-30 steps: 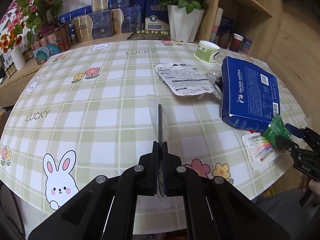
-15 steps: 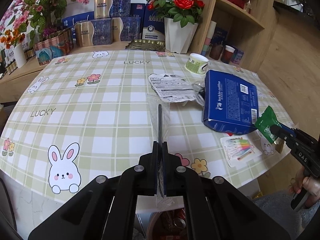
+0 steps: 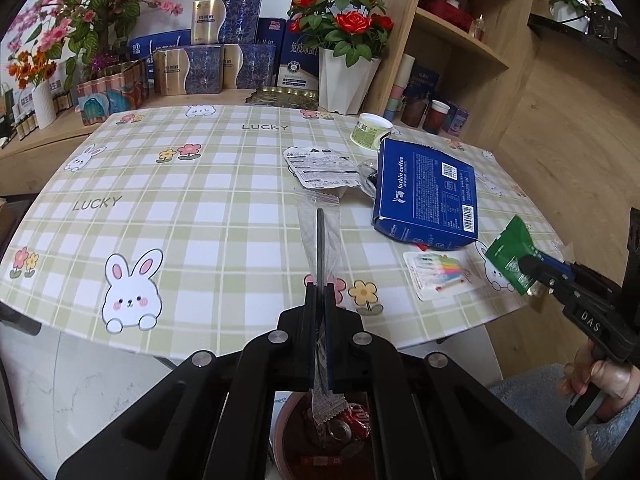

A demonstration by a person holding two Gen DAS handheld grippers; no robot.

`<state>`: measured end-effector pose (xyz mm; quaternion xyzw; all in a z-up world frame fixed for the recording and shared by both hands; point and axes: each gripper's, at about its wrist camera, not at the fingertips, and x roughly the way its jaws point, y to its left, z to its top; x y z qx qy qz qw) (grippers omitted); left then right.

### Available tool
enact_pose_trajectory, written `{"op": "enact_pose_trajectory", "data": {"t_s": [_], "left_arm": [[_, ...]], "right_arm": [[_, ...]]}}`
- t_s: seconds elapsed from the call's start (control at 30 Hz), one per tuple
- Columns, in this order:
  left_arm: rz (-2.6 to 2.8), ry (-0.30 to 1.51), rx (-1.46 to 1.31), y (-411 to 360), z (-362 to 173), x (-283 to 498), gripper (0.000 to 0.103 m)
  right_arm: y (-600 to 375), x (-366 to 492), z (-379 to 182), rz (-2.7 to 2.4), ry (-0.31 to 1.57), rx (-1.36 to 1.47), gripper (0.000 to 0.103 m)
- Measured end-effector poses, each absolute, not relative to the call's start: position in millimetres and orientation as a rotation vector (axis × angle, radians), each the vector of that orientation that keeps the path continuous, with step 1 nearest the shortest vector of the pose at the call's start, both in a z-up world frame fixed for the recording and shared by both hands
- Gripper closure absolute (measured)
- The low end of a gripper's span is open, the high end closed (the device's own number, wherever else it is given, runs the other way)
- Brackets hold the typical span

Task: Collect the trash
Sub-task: 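Drop the green packet into the brown bin with the right gripper while the left carries the fork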

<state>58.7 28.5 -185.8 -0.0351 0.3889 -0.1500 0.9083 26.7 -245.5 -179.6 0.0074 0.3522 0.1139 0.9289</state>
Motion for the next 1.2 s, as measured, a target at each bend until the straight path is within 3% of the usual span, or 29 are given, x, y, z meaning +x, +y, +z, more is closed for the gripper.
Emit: {"op": "enact_pose_trajectory", "data": {"t_s": [0.53, 1.0, 1.13, 1.2], "left_arm": [[-0.324, 0.794, -0.1, 38.8, -187.9, 8.4, 0.099], [-0.33, 0.804, -0.125, 46.9, -196.9, -8.4, 0.099], [-0.329, 0.813, -0.129, 48.0, -201.4, -10.1, 0.099], [-0.329, 0.817, -0.133, 49.2, -203.2, -9.8, 0.099]], "right_arm": [[-206.7, -19.4, -217.1, 0.33, 0.819, -0.018, 0.083], [-176.1, -12.1, -311.3, 0.362, 1.118, -0.043, 0.082], [-172.0, -13.7, -317.3, 0.342, 1.142, -0.063, 0.076], [-171.9, -15.4, -313.8, 0.348, 1.124, -0.062, 0.067]]}}
